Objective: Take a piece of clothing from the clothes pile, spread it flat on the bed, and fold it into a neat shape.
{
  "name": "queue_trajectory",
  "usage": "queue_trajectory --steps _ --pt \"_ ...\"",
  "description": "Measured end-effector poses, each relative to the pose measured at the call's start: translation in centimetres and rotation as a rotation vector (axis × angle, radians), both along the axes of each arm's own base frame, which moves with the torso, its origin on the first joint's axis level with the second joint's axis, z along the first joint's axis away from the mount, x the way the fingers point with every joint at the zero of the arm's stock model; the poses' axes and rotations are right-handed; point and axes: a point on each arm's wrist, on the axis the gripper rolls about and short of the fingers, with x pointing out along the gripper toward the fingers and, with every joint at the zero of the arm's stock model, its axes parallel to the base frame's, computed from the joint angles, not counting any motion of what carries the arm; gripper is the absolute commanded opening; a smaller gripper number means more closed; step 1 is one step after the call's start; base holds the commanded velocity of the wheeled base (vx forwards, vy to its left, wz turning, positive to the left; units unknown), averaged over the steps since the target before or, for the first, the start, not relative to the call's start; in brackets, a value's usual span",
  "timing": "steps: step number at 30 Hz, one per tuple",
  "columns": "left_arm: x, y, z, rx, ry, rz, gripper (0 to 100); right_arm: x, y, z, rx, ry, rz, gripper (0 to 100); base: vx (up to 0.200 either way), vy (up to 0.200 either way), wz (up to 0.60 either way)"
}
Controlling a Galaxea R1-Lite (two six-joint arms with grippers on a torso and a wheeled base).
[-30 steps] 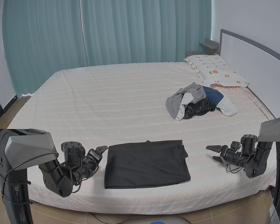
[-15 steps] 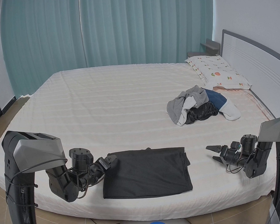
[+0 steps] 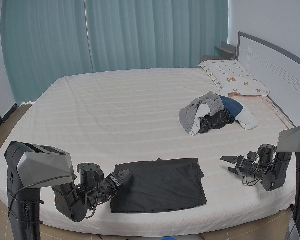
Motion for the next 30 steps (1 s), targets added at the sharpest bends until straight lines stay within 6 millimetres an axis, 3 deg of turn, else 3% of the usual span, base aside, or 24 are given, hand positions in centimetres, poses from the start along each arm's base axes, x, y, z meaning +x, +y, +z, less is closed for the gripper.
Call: queue_trajectory --steps 27,30 --pt "-0.57 0.69 -0.34 0.037 0.018 0.062 0 -0.03 0.00 0.01 0.000 -0.002 0.001 100 0.000 0.000 0.00" --pt "-0.63 0.78 -0.36 0.038 0.021 0.064 0 -0.03 0.01 0.00 0.000 -0.001 0.000 100 0.000 0.200 0.00"
